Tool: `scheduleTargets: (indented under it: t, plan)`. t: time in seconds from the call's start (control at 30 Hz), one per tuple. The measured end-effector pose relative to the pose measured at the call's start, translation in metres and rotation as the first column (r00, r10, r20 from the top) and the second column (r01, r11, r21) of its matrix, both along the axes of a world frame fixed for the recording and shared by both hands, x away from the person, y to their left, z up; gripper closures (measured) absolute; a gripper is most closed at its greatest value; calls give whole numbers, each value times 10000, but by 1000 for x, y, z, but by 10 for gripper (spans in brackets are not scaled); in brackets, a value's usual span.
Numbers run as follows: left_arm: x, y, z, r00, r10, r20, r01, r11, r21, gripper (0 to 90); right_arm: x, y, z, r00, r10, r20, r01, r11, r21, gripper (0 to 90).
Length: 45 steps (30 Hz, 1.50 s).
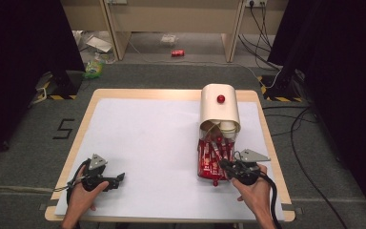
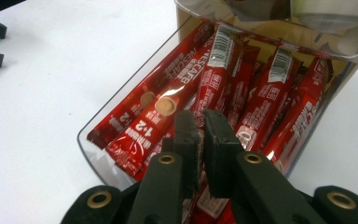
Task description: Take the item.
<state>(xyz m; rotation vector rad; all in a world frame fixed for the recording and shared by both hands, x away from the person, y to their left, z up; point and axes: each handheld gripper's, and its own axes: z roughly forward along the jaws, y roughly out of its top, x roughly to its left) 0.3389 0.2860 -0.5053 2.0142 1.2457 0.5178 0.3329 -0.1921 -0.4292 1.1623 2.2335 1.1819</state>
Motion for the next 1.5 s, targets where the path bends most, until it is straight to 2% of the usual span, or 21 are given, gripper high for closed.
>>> scheduleTargets:
  t: [0.37, 0.67, 1.2, 1.5]
  plan:
    - [0, 0, 0, 10000, -2, -5, 2, 10000, -5, 59, -16, -7, 5, 9997, 242, 51, -243, 9997, 86, 849]
    - [0, 0, 0, 10000, -2, -14, 2, 10000, -7, 59, -30, -24, 9, 9996, 117, 248, -122, 9997, 233, 848]
    - [0, 0, 0, 10000, 0, -11, 0, 10000, -5, 59, -41, -63, 11, 9963, -717, 471, 695, 9965, 461, 848]
    - [0, 0, 0, 10000, -1, -7, 1, 10000, -2, 59, -38, -85, 12, 9878, -1443, 594, 1414, 9887, 495, 848]
